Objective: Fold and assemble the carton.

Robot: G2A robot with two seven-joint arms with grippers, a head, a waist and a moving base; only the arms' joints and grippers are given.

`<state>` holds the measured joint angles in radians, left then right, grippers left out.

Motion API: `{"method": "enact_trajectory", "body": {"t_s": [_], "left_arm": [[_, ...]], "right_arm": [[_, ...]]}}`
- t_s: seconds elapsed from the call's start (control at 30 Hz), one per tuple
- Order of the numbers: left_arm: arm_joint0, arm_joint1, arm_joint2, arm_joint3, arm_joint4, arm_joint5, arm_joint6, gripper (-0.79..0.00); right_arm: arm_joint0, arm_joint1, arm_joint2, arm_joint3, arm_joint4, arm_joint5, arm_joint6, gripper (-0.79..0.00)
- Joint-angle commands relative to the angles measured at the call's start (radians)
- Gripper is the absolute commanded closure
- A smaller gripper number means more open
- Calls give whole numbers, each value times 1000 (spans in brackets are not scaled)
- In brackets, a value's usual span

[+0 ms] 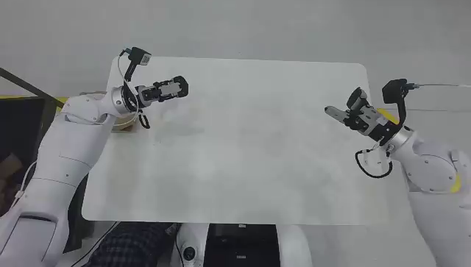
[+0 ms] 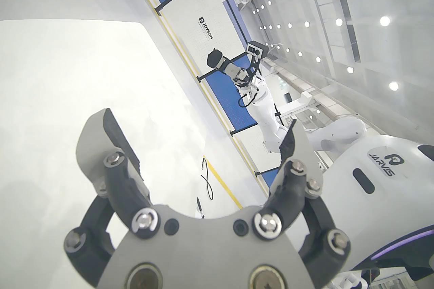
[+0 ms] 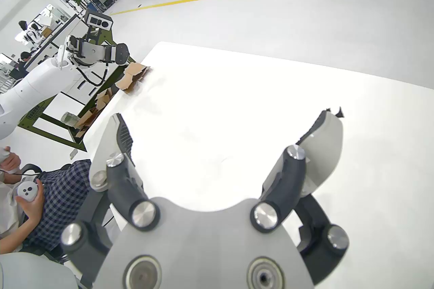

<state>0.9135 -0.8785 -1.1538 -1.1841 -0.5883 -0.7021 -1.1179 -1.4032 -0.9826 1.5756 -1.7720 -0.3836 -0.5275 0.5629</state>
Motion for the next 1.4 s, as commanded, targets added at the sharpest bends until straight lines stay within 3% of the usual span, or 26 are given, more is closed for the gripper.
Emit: {"method": "enact_trajectory", "body": {"t_s": [0.0,0.23,0.43,0.7,0.93,1.1,1.37], "left_arm": [[0,0,0,0,0,0,0,-784],[14,0,-8,-6,-3,21,36,-785],[71,12,-81,-2,-29,21,93,-785],[207,39,-237,16,-122,9,136,-785],[357,52,-375,26,-105,-50,303,-785],[451,57,-455,41,-98,-44,399,-785],[476,56,-474,36,-90,-34,433,-785]], "right_arm": [[0,0,0,0,0,0,0,-785],[0,0,0,0,0,0,0,-785],[0,0,0,0,0,0,0,-785],[0,0,0,0,0,0,0,-785],[0,0,0,0,0,0,0,-785],[0,0,0,0,0,0,0,-785],[0,0,0,0,0,0,0,-785]]}}
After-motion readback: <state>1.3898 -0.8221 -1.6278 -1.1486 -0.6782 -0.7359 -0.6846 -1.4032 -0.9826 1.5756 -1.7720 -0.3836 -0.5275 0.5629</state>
